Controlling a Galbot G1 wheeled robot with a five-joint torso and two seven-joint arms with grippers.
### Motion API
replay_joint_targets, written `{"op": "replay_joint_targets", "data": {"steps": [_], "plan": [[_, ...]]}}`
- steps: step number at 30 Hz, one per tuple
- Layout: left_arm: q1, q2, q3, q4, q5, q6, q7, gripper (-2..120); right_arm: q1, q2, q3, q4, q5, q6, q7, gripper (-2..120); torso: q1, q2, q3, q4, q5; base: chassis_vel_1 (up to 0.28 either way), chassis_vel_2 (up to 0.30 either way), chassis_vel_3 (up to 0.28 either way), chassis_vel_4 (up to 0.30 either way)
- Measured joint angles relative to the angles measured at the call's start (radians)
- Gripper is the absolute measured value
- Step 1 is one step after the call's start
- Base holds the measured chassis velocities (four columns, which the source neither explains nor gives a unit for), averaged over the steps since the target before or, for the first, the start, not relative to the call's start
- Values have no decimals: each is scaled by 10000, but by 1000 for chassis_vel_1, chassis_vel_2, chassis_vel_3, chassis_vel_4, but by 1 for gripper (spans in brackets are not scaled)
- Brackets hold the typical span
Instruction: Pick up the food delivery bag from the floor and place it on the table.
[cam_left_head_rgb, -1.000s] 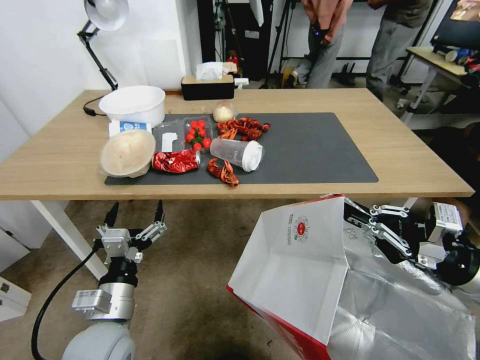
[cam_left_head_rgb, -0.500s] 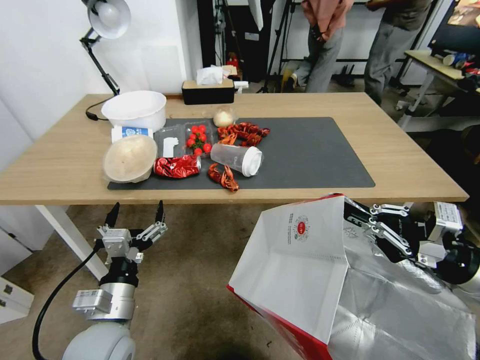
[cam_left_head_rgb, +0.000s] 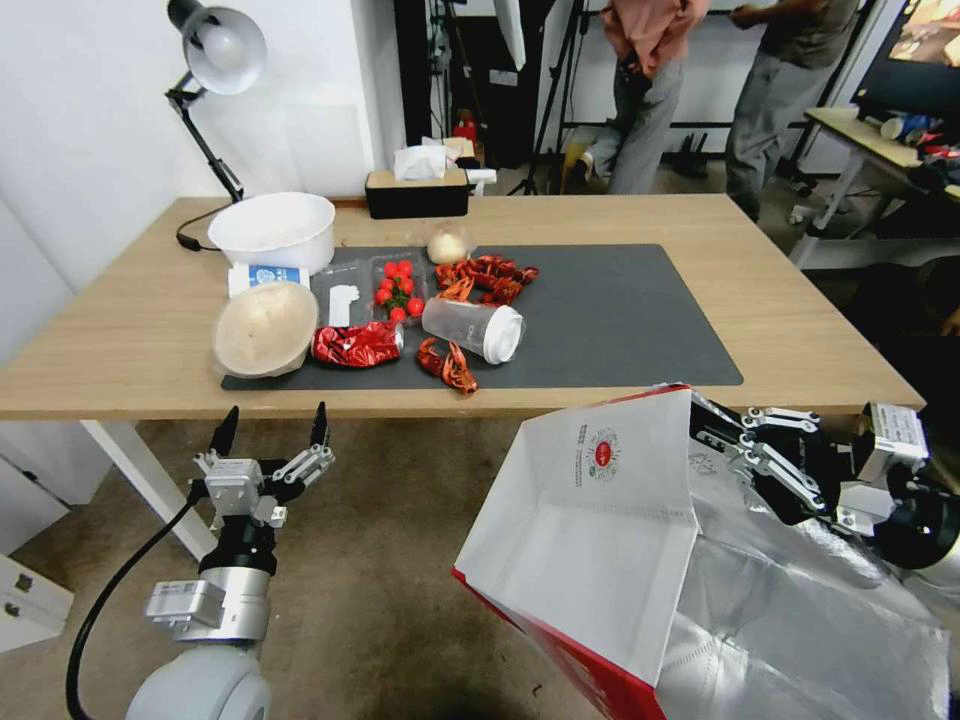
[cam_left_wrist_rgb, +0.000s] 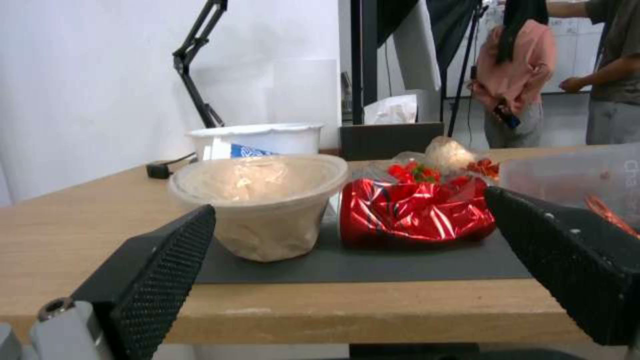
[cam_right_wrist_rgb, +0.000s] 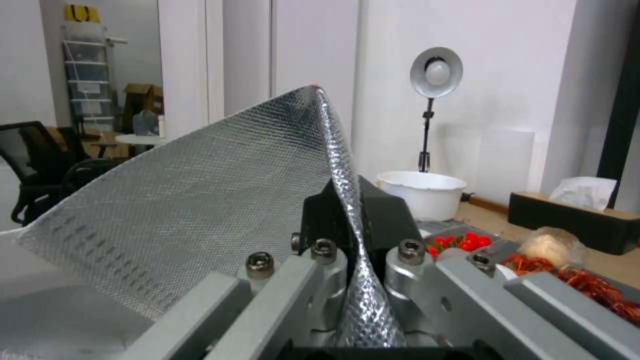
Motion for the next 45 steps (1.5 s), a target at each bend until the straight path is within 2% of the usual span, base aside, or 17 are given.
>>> {"op": "replay_joint_targets", "data": {"steps": [10,18,32,37,45], "plan": [[-155,42,16,109,-34,-279,109,100,52,-5,41,-16,13,0,13,0,208,488,281,0,0,0,0,0,0],[-160,2,48,113,-35,-392,166,100,27,76,2,-30,-40,23,-13,0,304,705,402,0,-1,0,0,0,0],[-232,36,63,100,-46,-440,215,100,143,2,-26,41,261,17,292,0,310,710,405,1,0,0,0,0,0],[-221,49,43,107,-52,-412,210,100,317,-202,-120,84,692,11,731,0,299,688,393,1,0,0,0,0,0],[-286,76,235,199,-3,-334,301,100,687,-513,-327,648,1794,52,2669,0,289,660,377,3,0,0,0,0,0]]}}
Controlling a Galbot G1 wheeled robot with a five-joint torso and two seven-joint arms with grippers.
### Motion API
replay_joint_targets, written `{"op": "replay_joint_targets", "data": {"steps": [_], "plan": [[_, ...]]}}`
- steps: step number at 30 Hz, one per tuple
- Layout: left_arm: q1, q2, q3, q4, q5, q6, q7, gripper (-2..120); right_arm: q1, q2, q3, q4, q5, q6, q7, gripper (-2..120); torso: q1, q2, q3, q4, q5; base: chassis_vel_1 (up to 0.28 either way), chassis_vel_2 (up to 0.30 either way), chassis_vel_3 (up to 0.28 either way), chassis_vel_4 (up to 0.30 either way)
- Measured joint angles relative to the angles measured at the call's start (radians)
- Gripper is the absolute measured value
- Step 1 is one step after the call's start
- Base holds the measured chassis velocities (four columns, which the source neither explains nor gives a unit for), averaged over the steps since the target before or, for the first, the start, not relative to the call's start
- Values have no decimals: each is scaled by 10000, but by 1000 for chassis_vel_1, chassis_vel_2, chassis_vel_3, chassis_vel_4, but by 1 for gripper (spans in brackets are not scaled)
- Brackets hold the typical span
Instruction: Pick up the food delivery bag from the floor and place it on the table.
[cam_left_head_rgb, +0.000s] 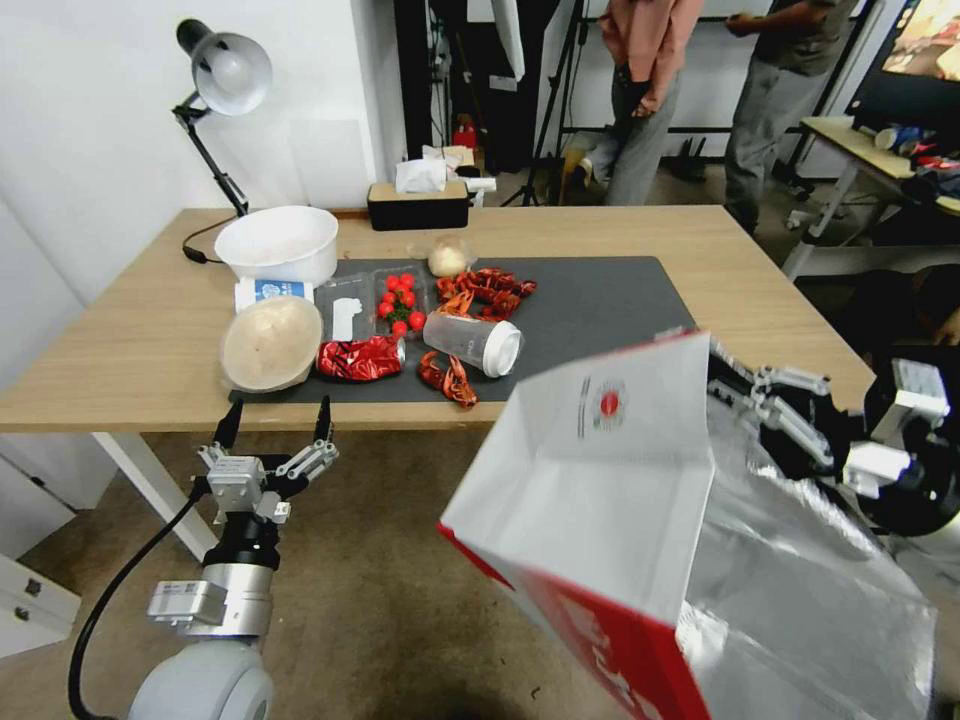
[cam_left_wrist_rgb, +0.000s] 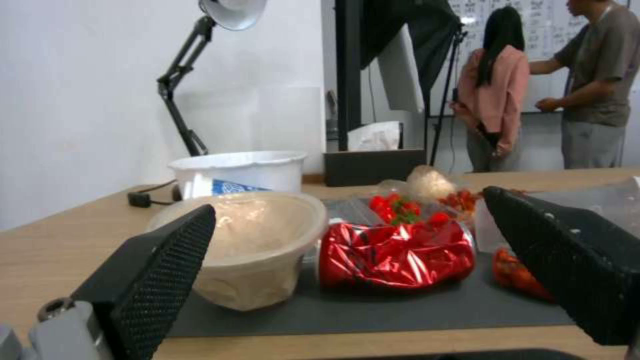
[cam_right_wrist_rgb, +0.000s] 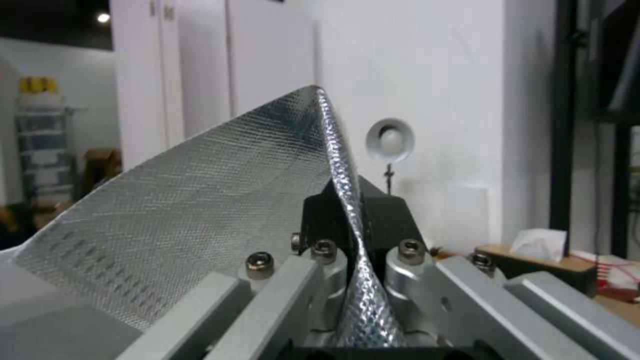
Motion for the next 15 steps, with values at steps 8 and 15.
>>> {"op": "replay_joint_targets", "data": {"steps": [8,15], "plan": [[-30,202,46,114,-41,39,92,100,703,-236,-532,496,349,353,2337,0,-9,-17,-10,1,0,0,0,0,0],[-10,141,90,95,10,37,92,100,1391,-473,-1102,496,309,674,4024,0,-13,-26,-16,-2,0,0,0,0,0]]}}
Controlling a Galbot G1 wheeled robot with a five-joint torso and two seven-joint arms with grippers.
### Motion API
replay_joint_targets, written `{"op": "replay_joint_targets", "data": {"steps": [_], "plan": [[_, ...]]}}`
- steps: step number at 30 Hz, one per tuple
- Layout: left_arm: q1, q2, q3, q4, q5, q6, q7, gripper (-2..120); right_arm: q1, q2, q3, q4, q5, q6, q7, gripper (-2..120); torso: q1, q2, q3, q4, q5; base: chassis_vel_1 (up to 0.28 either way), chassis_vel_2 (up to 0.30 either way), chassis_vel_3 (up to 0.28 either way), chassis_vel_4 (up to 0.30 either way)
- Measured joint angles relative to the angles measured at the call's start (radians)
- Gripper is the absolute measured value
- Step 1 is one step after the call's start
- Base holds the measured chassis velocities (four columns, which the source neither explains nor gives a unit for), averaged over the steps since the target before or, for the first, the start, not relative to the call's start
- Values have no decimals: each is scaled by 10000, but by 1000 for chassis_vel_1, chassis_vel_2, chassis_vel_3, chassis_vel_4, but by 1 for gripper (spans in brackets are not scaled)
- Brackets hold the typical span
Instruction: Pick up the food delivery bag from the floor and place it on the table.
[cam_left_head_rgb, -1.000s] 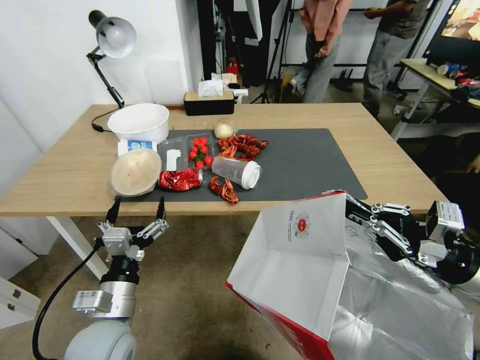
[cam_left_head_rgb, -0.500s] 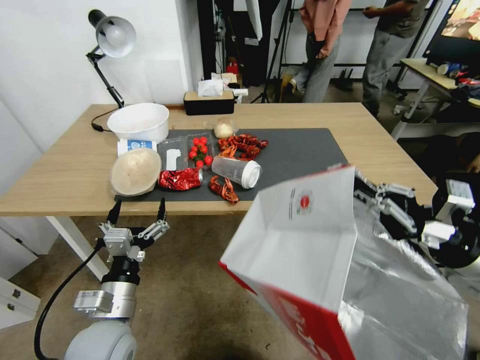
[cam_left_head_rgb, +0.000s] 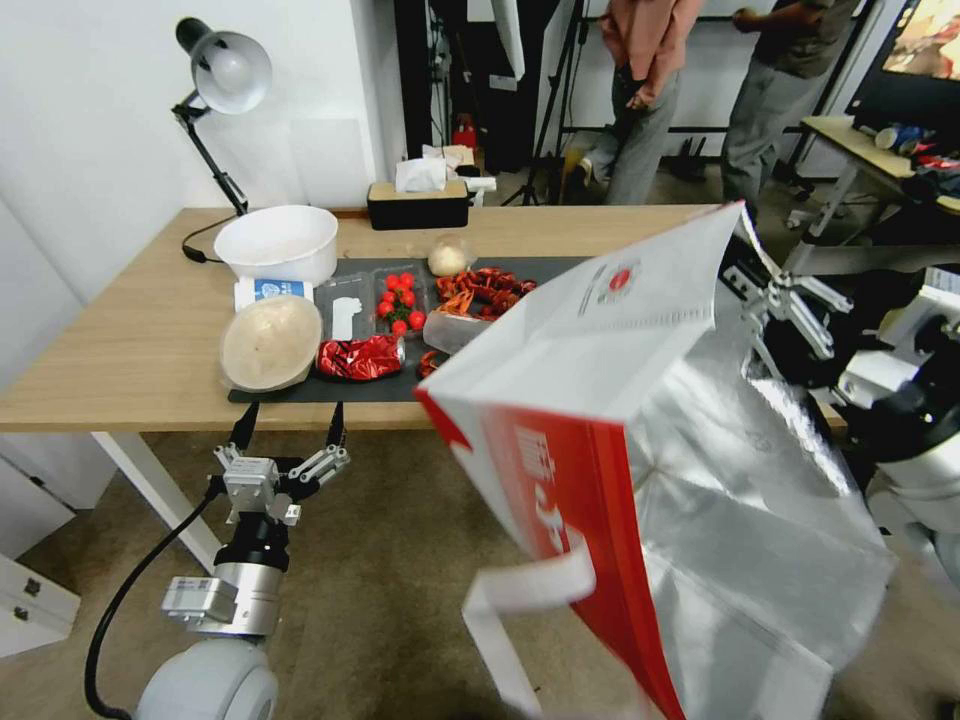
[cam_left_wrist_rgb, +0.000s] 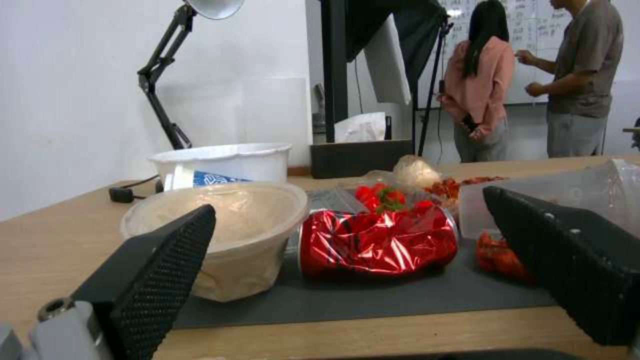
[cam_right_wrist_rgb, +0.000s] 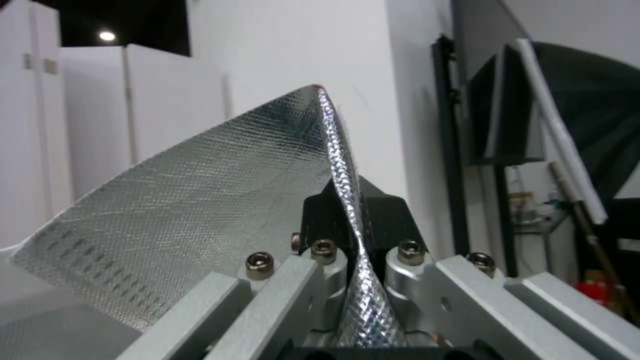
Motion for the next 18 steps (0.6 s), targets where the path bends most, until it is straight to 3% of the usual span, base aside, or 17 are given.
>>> {"op": "replay_joint_targets", "data": {"steps": [10,18], "plan": [[29,-133,75,-6,193,24,18,100,1551,-519,-759,-441,279,165,2366,0,-4,-10,-5,0,0,0,0,0,0],[99,-244,170,-29,364,20,64,100,2573,-664,-1144,-1005,1001,268,3456,0,-6,-16,-8,0,1,0,0,0,0]]}}
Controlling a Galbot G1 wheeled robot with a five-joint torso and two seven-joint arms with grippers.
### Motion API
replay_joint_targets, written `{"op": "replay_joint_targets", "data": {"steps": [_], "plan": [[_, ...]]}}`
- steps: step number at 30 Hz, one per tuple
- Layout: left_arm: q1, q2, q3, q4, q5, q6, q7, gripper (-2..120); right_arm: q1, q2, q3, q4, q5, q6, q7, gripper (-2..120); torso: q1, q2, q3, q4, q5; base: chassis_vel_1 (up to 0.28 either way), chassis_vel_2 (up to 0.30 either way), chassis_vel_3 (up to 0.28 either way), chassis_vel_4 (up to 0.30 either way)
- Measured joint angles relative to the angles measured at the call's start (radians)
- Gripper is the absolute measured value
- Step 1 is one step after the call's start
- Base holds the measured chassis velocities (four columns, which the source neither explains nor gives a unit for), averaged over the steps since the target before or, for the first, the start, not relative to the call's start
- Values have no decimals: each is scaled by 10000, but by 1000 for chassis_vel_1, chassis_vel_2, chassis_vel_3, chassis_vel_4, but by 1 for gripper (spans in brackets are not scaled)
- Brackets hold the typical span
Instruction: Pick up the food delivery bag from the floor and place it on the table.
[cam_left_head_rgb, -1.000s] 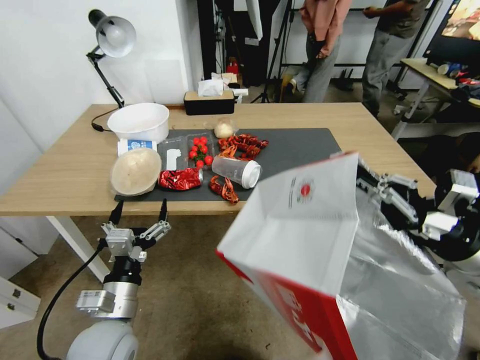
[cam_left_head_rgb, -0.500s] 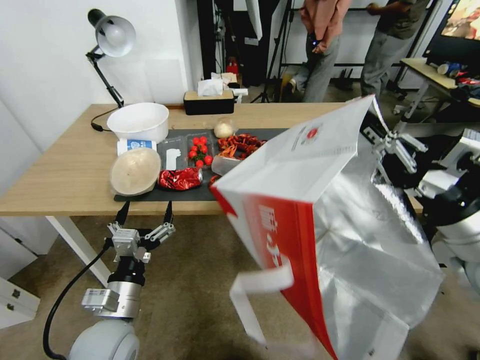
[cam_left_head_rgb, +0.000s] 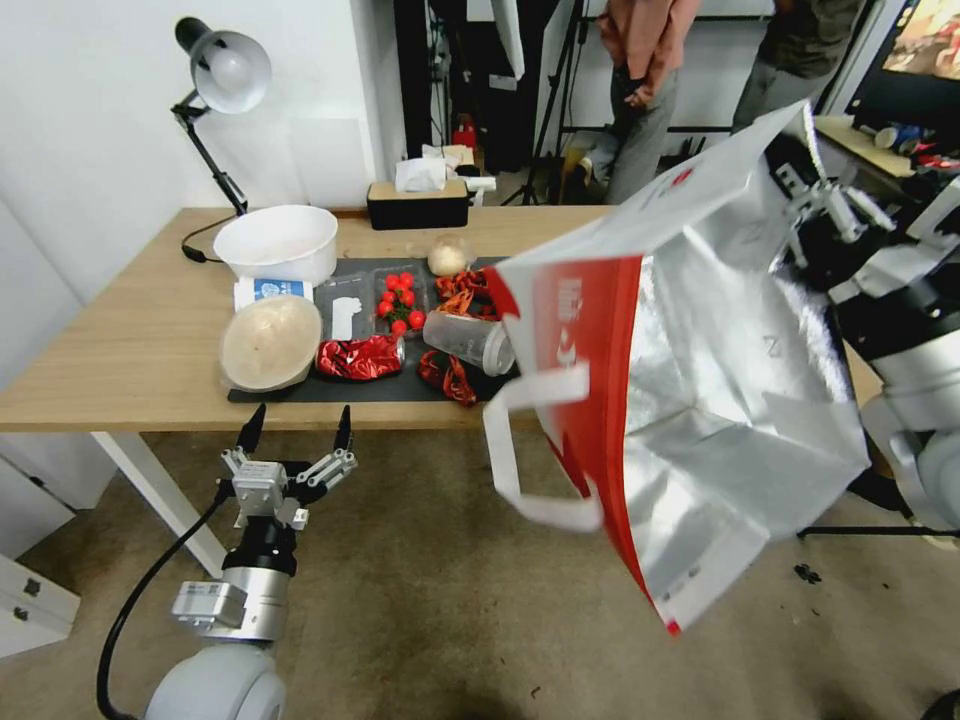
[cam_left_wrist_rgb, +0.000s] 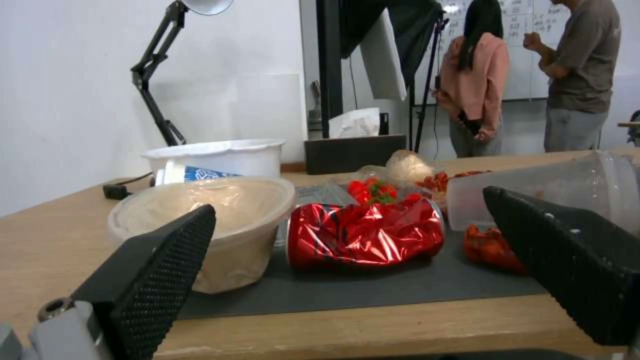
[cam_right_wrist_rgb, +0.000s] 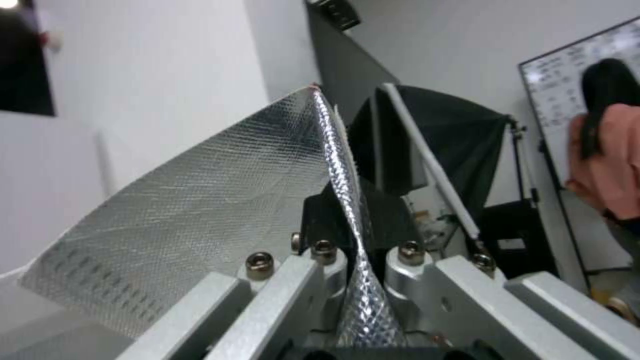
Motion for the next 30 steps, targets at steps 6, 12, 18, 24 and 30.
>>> {"op": "replay_joint_targets", "data": {"steps": [6,12,18,24,30], "plan": [[43,-78,80,-27,98,-8,134,100,621,-62,-220,-443,428,120,875,0,-1,-2,-2,-2,0,0,0,0,0],[64,-126,132,-27,158,-27,193,100,1103,-48,-700,-851,781,412,1534,0,-1,-4,-2,0,-1,0,0,0,0],[69,-113,114,-36,163,-26,171,100,1531,78,-1098,-1419,818,604,1906,0,-2,-5,-3,-1,-1,0,0,0,0],[89,-103,94,-37,164,-34,167,100,1916,45,-1393,-2050,798,672,1971,0,-2,-7,-3,0,-1,0,0,0,0],[112,-87,93,-37,186,-62,168,100,2195,-61,-1646,-2607,687,672,1882,0,-4,-7,-5,-1,-1,0,0,0,0]]}}
